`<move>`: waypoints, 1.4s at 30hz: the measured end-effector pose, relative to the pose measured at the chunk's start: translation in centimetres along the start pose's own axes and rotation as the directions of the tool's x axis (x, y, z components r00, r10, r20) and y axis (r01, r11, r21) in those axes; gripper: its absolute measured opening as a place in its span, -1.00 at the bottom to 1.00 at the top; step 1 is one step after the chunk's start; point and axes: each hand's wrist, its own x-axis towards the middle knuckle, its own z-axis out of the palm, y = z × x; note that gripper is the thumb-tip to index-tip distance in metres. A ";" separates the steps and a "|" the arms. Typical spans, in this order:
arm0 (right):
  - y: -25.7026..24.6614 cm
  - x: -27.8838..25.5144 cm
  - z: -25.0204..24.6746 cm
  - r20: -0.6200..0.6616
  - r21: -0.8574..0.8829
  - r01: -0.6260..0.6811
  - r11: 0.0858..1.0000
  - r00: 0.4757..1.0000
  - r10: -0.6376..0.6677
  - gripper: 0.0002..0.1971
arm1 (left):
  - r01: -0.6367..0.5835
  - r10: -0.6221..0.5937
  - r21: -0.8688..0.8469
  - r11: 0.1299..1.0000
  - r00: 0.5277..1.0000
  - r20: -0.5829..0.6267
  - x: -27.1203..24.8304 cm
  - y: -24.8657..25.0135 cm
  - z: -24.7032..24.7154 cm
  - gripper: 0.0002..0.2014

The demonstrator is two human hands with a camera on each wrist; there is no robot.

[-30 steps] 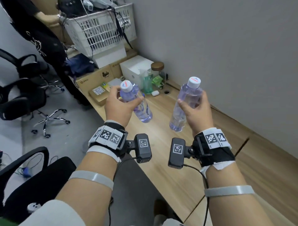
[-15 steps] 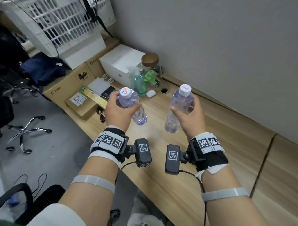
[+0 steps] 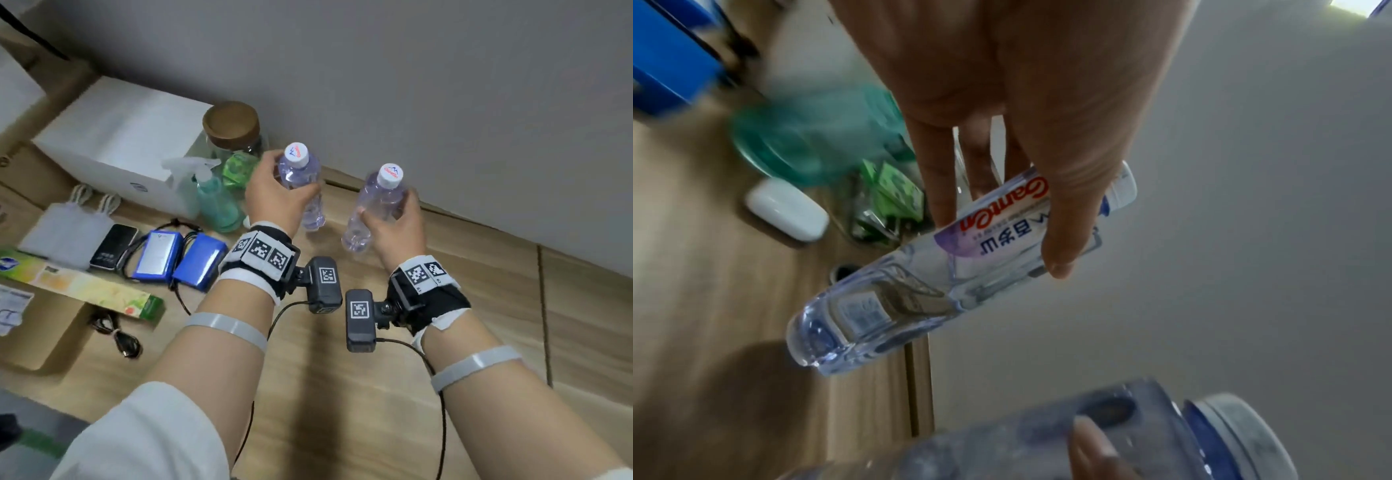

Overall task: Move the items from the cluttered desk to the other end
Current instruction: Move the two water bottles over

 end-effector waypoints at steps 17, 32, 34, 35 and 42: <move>-0.5 10.6 5.0 0.030 -0.163 -0.026 0.986 0.999 0.031 -0.37 | -0.076 0.041 0.198 0.977 0.984 0.175 8.8 -1.8 5.5 -0.33; -2.5 0.8 -13.0 0.038 0.327 -0.197 0.924 0.980 0.195 -0.74 | -0.098 0.113 -0.155 0.983 0.989 0.092 -3.2 8.2 9.1 -0.89; -2.6 -1.3 -17.0 -0.029 0.368 -0.150 0.918 0.985 0.173 -0.79 | -0.085 0.132 -0.254 0.964 0.976 0.174 -6.6 11.1 10.7 -0.95; -2.5 -2.4 -19.1 -0.067 0.388 -0.125 0.913 0.984 0.163 -0.80 | -0.072 0.135 -0.295 0.953 0.970 0.202 -8.5 12.7 11.6 -0.87; 1.1 -12.3 -39.8 -0.193 0.479 0.011 0.878 0.977 0.094 -0.70 | -0.175 0.325 -0.371 0.912 0.860 0.393 -27.2 23.3 20.5 -0.52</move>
